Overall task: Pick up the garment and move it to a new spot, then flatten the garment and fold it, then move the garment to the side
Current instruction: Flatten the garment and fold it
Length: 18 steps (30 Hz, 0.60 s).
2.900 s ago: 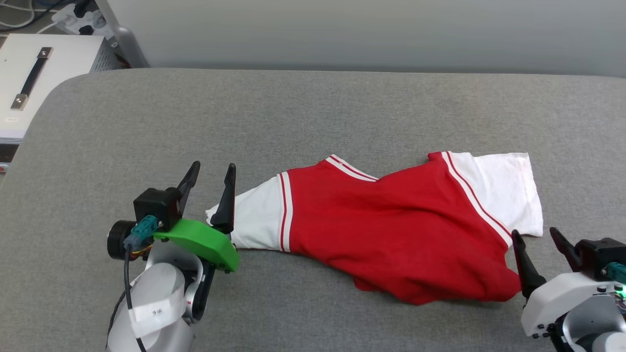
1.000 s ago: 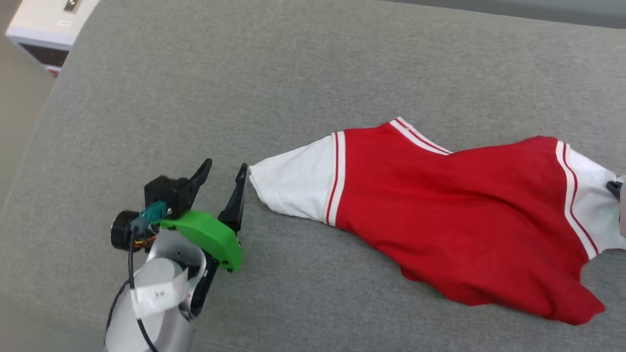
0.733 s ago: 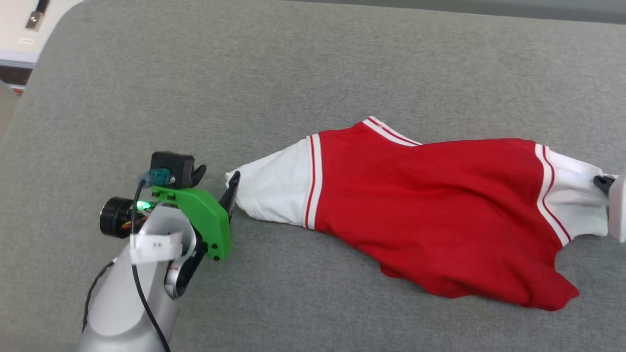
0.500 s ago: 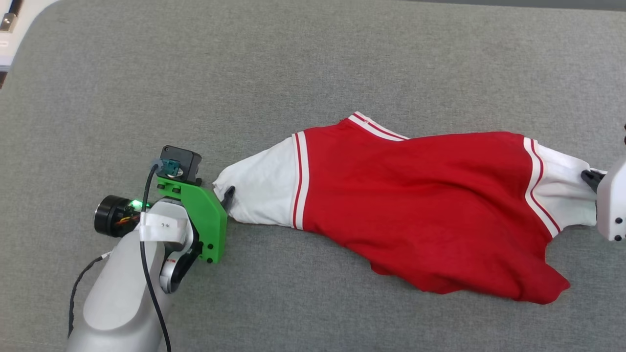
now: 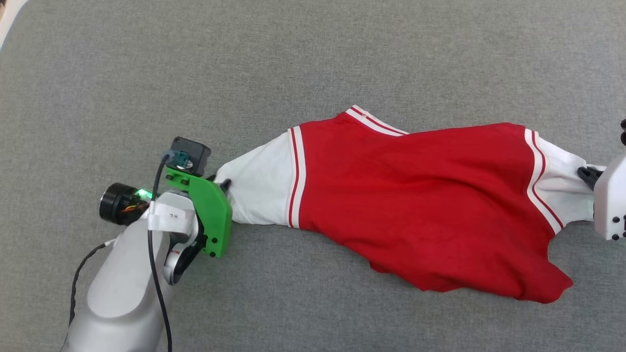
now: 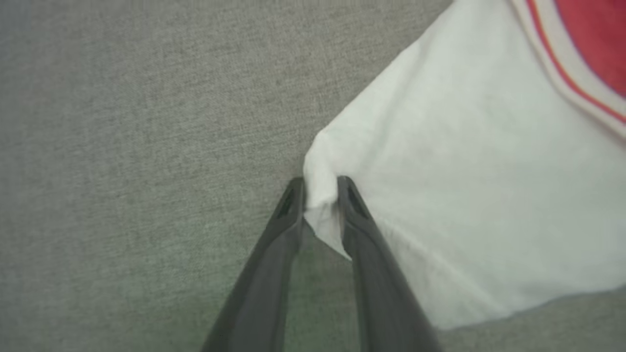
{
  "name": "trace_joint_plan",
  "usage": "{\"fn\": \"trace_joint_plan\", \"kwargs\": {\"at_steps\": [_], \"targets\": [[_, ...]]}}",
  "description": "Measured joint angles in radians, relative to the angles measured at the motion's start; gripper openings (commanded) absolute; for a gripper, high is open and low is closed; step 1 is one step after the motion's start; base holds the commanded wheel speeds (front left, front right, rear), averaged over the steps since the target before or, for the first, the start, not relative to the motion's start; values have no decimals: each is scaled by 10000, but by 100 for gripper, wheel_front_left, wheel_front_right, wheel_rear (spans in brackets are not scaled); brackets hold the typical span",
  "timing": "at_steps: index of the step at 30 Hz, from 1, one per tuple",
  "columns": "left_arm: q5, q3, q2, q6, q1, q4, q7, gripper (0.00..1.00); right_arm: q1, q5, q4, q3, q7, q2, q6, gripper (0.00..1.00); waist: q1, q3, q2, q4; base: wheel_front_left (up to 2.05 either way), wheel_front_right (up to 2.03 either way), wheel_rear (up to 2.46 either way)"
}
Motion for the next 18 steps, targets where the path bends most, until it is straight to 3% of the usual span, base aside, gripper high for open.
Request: {"fn": "trace_joint_plan", "kwargs": {"at_steps": [8, 18], "targets": [[-174, -198, 40, -107, -126, 447, -1279, 0, -1, -23, 23, -23, -336, -25, 0, 0, 0, -295, -1, 51, 0, 0, 0], [-125, 368, 435, 370, -151, -267, -3060, 0, -86, -159, -67, -234, -1720, -253, 2, 0, 0, -1274, -1, 60, 0, 0, 0]]}}
